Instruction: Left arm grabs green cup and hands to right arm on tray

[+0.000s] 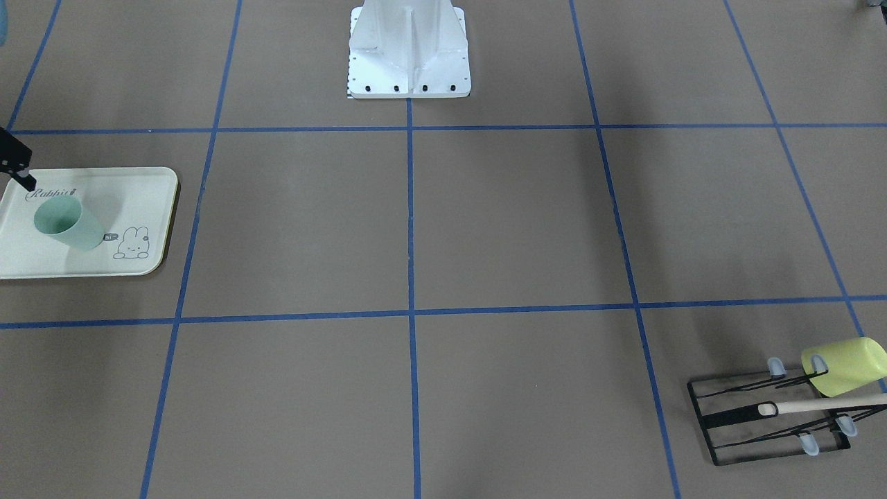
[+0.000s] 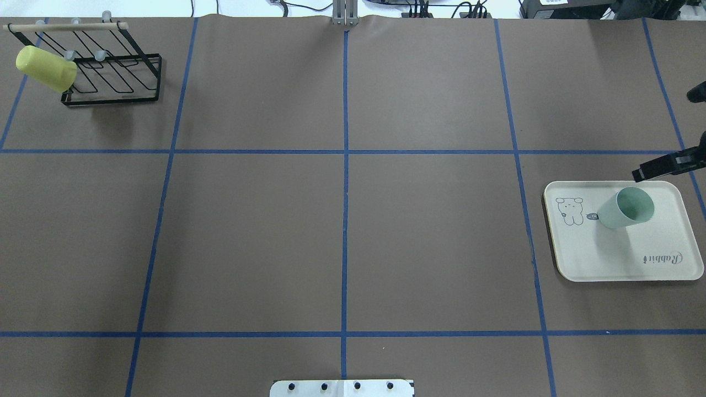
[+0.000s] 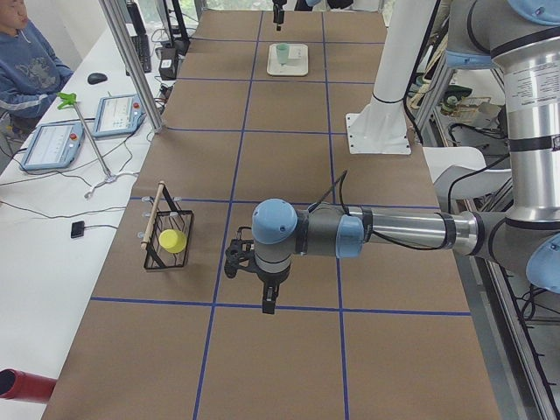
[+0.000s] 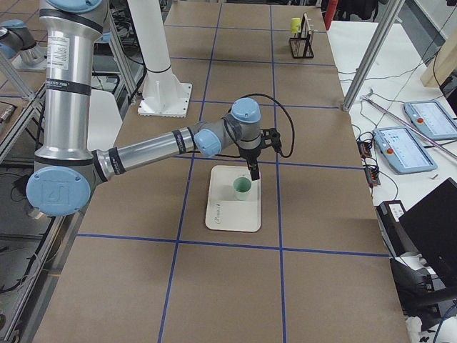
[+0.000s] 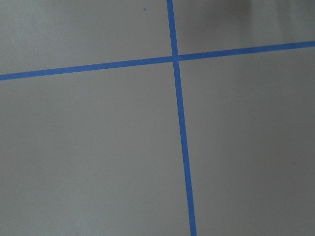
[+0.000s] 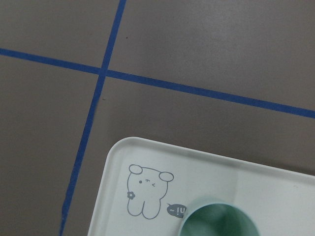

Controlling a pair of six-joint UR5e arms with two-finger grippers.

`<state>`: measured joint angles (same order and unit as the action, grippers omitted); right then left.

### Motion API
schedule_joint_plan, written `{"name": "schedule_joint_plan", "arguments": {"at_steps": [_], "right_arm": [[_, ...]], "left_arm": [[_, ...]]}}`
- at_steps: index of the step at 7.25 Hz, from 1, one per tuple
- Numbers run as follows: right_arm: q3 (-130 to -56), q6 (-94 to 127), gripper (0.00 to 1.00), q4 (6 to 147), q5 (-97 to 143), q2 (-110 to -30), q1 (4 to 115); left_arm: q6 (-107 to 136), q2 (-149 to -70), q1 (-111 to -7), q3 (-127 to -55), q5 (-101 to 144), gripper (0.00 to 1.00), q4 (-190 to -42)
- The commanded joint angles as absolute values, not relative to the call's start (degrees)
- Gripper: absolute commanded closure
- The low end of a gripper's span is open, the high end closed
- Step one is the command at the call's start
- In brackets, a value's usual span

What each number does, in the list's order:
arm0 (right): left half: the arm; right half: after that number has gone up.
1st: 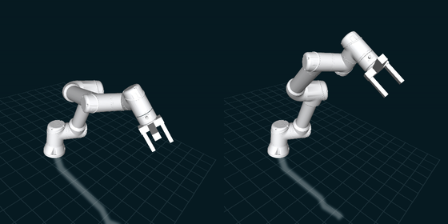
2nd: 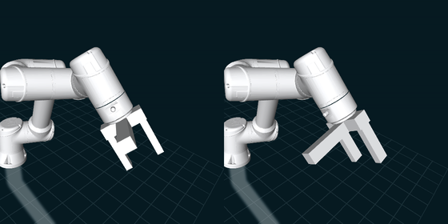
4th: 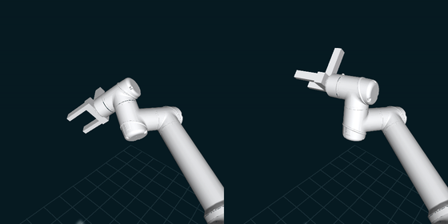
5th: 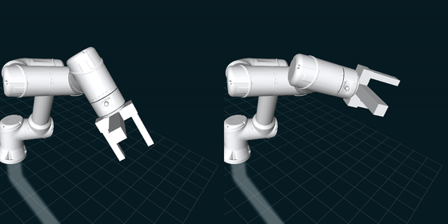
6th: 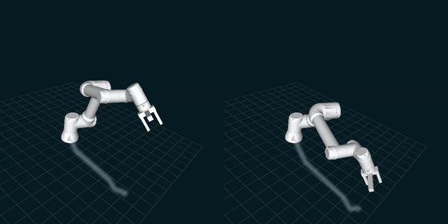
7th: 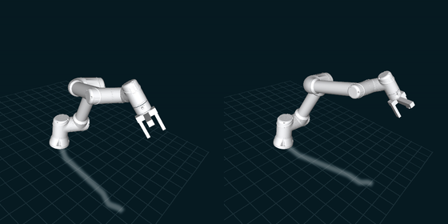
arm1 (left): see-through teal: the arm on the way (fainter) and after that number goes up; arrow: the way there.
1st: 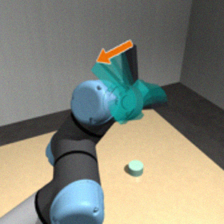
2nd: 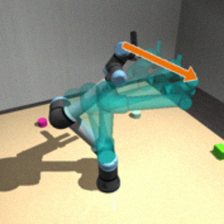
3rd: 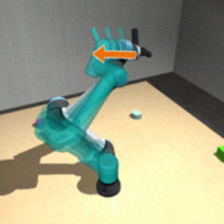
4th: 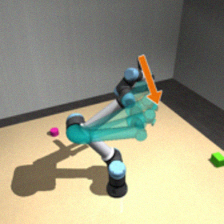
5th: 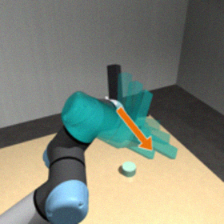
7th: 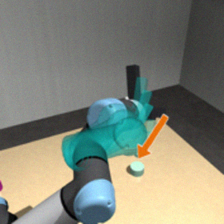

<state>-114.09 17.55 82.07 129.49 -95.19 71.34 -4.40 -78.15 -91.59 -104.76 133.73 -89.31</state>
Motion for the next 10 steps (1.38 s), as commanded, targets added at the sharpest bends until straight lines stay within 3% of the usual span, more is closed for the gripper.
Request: {"name": "schedule_joint_plan", "arguments": {"at_steps": [1, 3, 6, 10], "right_arm": [[-114.5, -7.5, 0.0, 105.7, 130.3, -89.4, 84.8], [-113.7, -18.4, 0.0, 113.4, 128.5, -90.6, 92.9], [-110.2, -17.8, 0.0, 112.8, 126.9, -95.1, 93.1], [-104.2, -16.9, 0.0, 102.8, 127.7, -96.2, 92.6]], "left_arm": [[-4.4, -78.1, -91.7, -104.8, 133.7, 0.0, -89.4], [-4.3, -78.0, -91.7, -104.7, 133.7, 0.0, -89.4], [-4.4, -77.8, -91.7, -104.7, 133.7, 0.0, -89.3], [-4.4, -77.5, -91.7, -104.8, 133.7, 0.0, -89.3]]}}
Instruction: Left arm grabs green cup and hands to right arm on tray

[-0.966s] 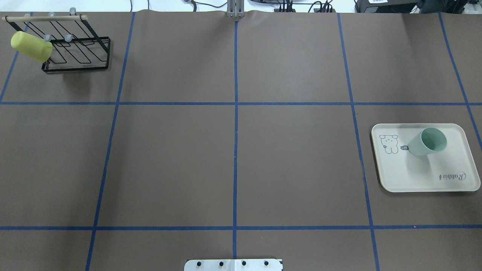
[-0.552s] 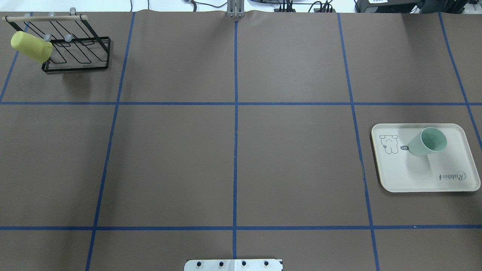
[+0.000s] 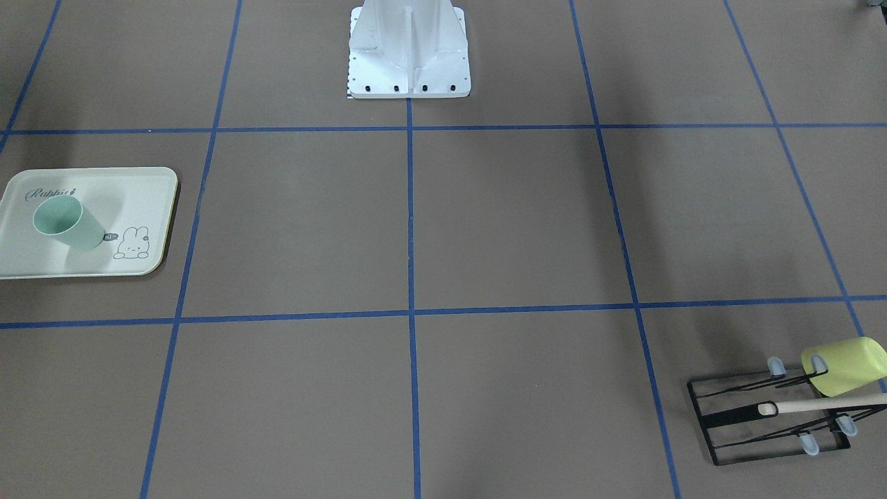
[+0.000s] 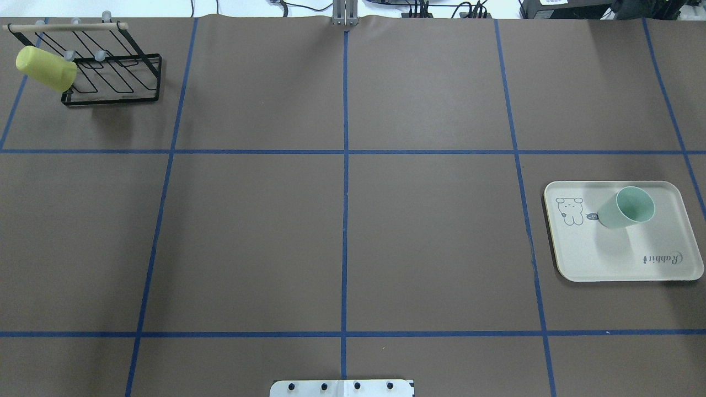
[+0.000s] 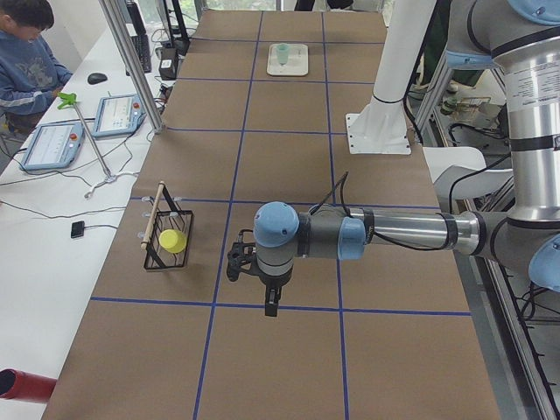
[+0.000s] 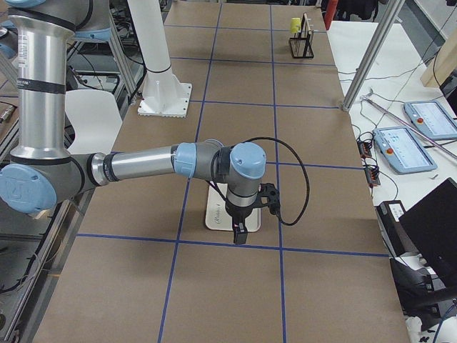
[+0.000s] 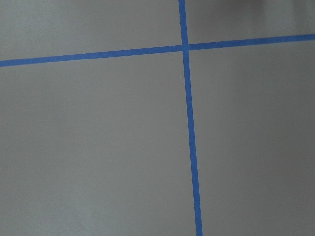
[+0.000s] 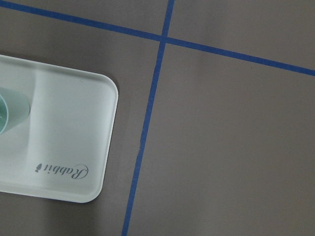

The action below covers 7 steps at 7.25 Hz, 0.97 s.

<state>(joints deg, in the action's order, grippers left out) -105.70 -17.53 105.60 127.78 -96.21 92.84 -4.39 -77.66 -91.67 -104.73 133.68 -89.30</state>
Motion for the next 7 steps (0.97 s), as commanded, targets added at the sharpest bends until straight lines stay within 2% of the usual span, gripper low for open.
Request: {"name": "schedule_joint_plan", "arguments": {"at_steps": [1, 7], "right_arm": [[-103.6, -16.7, 0.0, 102.7, 127.6, -96.6, 92.4], [-103.4, -16.9, 0.0, 102.7, 127.5, -96.5, 91.8]], "left_arm": [[-4.4, -77.5, -91.7, -104.7, 133.7, 0.0, -89.4], [-4.4, -77.5, -91.7, -104.7, 133.7, 0.0, -89.4]]}}
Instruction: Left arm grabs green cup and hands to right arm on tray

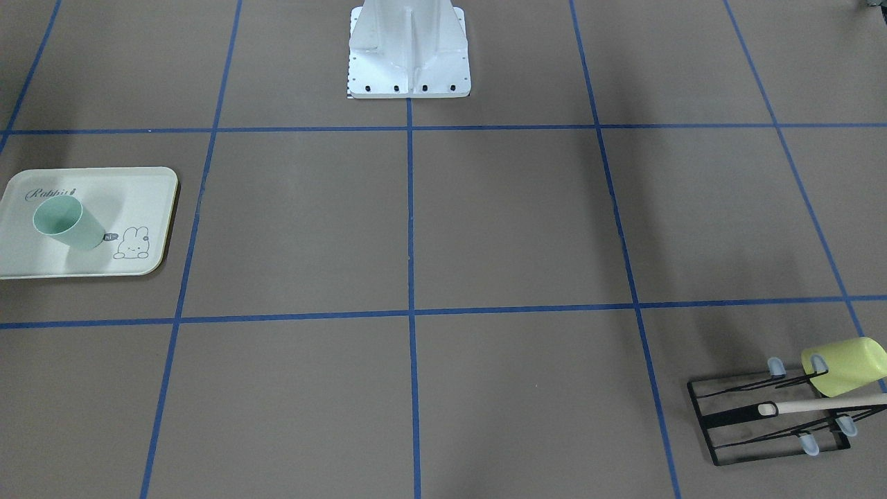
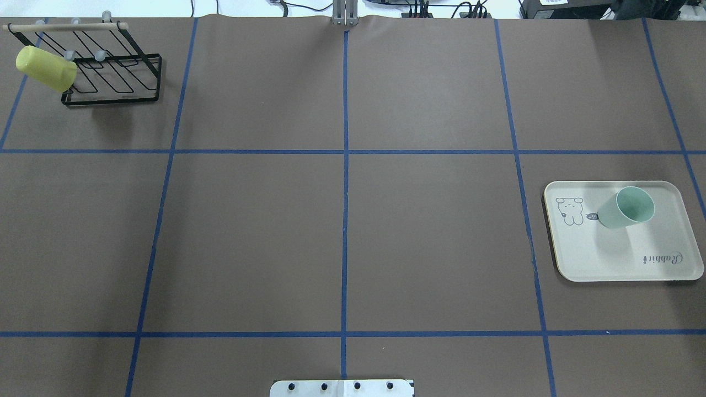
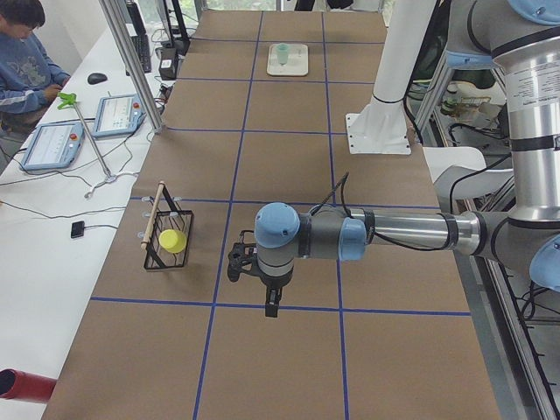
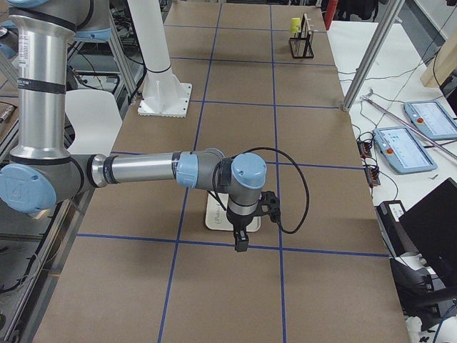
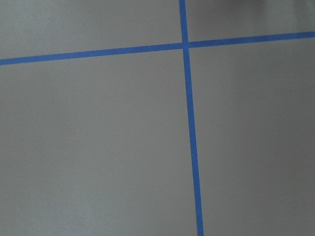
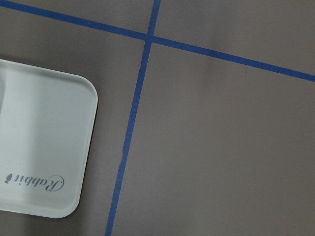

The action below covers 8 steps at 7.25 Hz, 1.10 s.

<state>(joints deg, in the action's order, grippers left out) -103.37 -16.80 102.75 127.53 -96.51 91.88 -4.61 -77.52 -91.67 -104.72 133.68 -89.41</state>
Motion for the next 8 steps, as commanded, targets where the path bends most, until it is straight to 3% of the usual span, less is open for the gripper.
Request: {"name": "schedule_joint_plan", "arguments": {"at_steps": [1, 8], "right_arm": [[-103.4, -17.0, 0.0, 102.7, 127.5, -96.5, 91.7], [-103.2, -17.5, 0.0, 102.7, 127.6, -96.6, 91.5]], "left_arm": [[-4.4, -77.9, -91.7, -104.8, 133.7, 0.0, -89.5], [-4.9, -77.3, -91.7, -106.4, 133.2, 0.0, -91.1]]}}
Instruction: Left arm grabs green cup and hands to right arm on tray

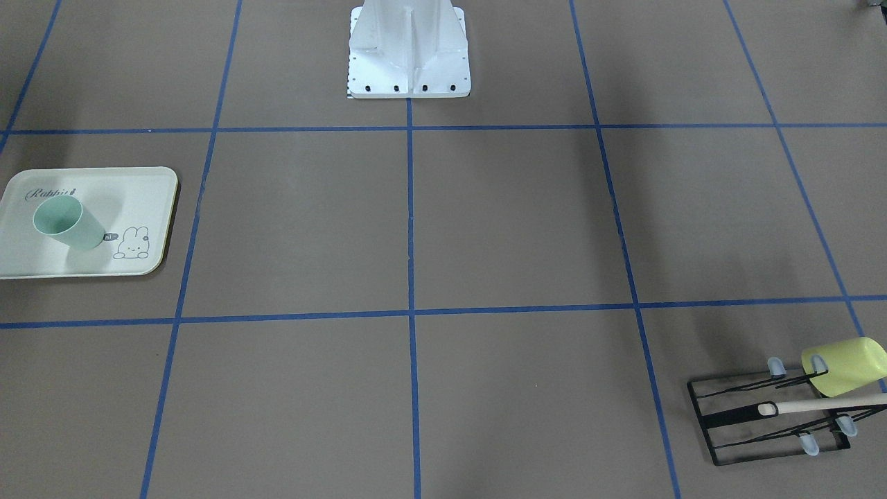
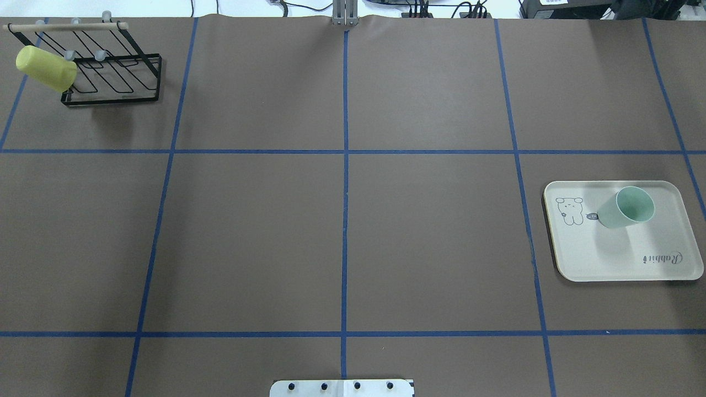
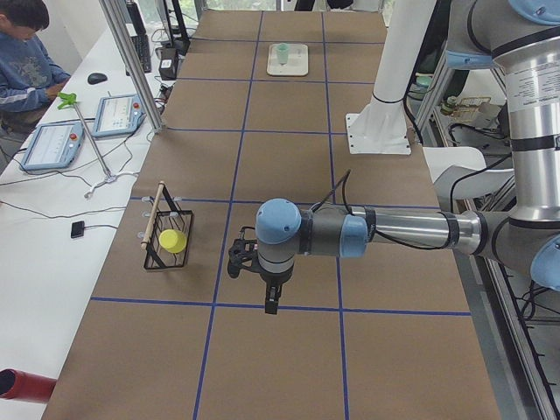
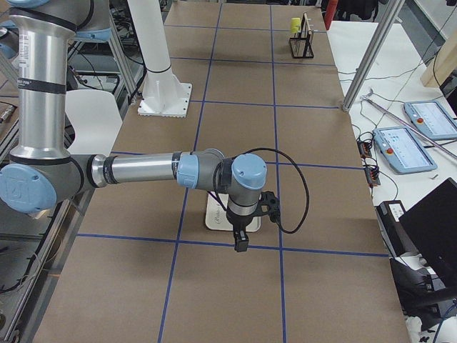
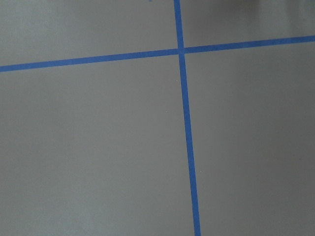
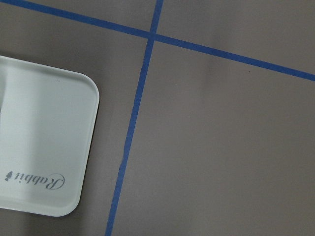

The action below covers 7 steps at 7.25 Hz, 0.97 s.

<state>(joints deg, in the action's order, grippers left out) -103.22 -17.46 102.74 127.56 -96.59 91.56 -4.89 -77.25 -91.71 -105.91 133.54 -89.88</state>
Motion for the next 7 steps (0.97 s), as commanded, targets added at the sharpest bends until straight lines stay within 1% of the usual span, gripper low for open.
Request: {"name": "schedule_joint_plan", "arguments": {"at_steps": [1, 7], "right_arm": [[-103.2, -17.6, 0.0, 102.7, 127.6, -96.6, 91.4], [-103.2, -17.5, 0.0, 102.7, 127.7, -96.7, 90.8]], "left_arm": [[-4.9, -77.3, -91.7, -106.3, 133.2, 0.0, -92.0], [-4.9, -77.2, -91.6, -105.9, 133.4, 0.0, -92.1]]}}
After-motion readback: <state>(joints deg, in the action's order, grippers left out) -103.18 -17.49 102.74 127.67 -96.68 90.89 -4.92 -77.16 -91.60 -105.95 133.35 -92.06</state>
